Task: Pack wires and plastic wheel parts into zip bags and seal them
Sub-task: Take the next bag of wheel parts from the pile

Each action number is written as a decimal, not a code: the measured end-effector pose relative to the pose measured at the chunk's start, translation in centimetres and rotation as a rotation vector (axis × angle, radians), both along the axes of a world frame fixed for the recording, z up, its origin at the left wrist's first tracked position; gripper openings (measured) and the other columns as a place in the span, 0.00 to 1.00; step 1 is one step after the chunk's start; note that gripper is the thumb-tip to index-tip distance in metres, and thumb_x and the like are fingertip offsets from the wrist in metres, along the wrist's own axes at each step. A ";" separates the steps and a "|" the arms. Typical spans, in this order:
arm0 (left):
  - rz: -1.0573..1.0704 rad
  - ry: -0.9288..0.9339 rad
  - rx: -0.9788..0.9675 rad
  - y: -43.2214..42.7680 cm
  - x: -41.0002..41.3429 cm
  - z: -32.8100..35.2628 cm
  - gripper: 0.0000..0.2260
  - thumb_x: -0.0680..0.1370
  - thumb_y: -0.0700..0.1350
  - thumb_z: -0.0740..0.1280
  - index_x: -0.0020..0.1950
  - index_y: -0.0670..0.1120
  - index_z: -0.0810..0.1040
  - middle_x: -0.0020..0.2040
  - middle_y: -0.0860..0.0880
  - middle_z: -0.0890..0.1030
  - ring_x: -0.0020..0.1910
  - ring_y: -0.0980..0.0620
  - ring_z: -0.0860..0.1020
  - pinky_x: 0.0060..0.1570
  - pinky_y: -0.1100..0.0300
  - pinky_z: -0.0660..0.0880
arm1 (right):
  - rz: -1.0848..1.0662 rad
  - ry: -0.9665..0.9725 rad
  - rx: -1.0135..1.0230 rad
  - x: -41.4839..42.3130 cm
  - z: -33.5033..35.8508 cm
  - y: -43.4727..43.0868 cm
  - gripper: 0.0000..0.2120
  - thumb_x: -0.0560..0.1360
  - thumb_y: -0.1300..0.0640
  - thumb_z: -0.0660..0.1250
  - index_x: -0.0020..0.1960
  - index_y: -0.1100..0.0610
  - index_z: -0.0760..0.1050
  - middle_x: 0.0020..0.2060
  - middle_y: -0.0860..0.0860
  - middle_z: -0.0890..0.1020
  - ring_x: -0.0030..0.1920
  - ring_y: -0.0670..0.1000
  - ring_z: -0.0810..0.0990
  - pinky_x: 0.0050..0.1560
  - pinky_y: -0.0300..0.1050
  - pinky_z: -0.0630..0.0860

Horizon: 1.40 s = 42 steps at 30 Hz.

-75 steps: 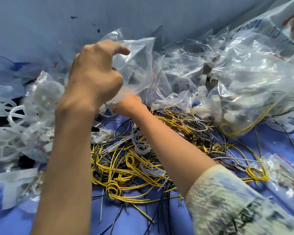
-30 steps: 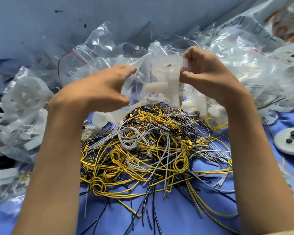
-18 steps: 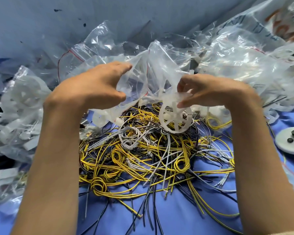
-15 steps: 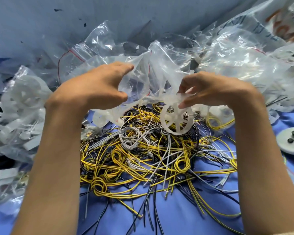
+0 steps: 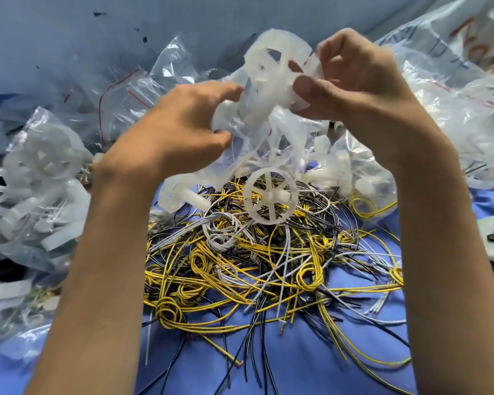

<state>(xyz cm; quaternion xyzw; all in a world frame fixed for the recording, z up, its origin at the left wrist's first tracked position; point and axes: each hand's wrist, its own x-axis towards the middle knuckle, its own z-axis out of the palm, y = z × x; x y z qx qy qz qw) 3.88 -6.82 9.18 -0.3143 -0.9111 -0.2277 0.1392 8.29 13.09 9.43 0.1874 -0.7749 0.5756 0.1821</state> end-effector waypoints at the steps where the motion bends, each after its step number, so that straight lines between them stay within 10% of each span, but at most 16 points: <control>1: 0.000 0.007 0.019 0.1 0.1 0.1 0.25 0.73 0.35 0.64 0.70 0.48 0.70 0.43 0.54 0.76 0.43 0.60 0.67 0.40 0.77 0.62 | 0.067 -0.033 -0.048 0.2 0.0 -0.4 0.11 0.72 0.60 0.67 0.45 0.55 0.64 0.41 0.59 0.69 0.47 0.55 0.73 0.54 0.55 0.79; 7: -0.073 -0.029 0.054 -0.2 0.5 0.6 0.19 0.71 0.34 0.64 0.54 0.55 0.75 0.28 0.69 0.72 0.30 0.70 0.71 0.29 0.78 0.64 | 0.192 -0.144 -0.062 0.3 -0.1 -0.4 0.12 0.71 0.55 0.68 0.47 0.56 0.65 0.44 0.53 0.78 0.48 0.50 0.81 0.53 0.49 0.80; 11: -0.129 -0.147 0.043 0.0 0.9 0.7 0.19 0.71 0.36 0.63 0.46 0.62 0.75 0.23 0.59 0.72 0.23 0.56 0.66 0.22 0.71 0.62 | 0.170 -0.219 0.030 0.3 -0.2 0.7 0.12 0.72 0.54 0.69 0.47 0.56 0.66 0.40 0.50 0.82 0.46 0.51 0.83 0.50 0.50 0.81; 18: -0.217 -0.362 0.201 1.3 1.7 0.9 0.21 0.73 0.35 0.63 0.65 0.46 0.75 0.24 0.70 0.73 0.23 0.67 0.72 0.24 0.79 0.62 | 0.094 -0.365 0.278 0.9 -0.1 1.9 0.18 0.62 0.47 0.70 0.45 0.57 0.71 0.36 0.52 0.84 0.40 0.54 0.85 0.45 0.54 0.82; 25: -0.209 -0.581 0.246 3.0 1.6 -0.6 0.25 0.61 0.42 0.56 0.51 0.27 0.74 0.36 0.42 0.69 0.29 0.53 0.65 0.25 0.67 0.64 | 0.058 -0.402 0.342 0.8 -0.1 1.1 0.18 0.64 0.44 0.67 0.45 0.57 0.74 0.37 0.56 0.83 0.36 0.58 0.84 0.29 0.42 0.78; 32: -0.065 -0.425 0.319 3.5 1.2 0.1 0.25 0.59 0.42 0.55 0.51 0.41 0.82 0.45 0.47 0.82 0.25 0.62 0.72 0.26 0.71 0.68 | 0.097 -0.456 0.374 0.0 -0.6 -0.8 0.12 0.78 0.53 0.63 0.53 0.62 0.72 0.41 0.57 0.81 0.39 0.57 0.83 0.32 0.44 0.80; 36: -0.038 -0.218 0.203 3.8 2.0 0.0 0.23 0.62 0.44 0.53 0.49 0.45 0.83 0.46 0.43 0.84 0.47 0.48 0.80 0.50 0.54 0.77 | 0.073 -0.459 0.583 -0.3 -0.8 -1.7 0.12 0.79 0.52 0.61 0.53 0.61 0.74 0.38 0.49 0.78 0.39 0.57 0.82 0.31 0.40 0.74; 42: 0.025 0.038 0.216 5.4 3.4 0.2 0.20 0.64 0.45 0.55 0.49 0.46 0.82 0.47 0.44 0.83 0.48 0.42 0.78 0.48 0.50 0.76 | 0.049 -0.314 0.673 0.1 -0.2 -2.1 0.05 0.76 0.62 0.60 0.45 0.62 0.74 0.35 0.51 0.74 0.39 0.49 0.72 0.39 0.41 0.72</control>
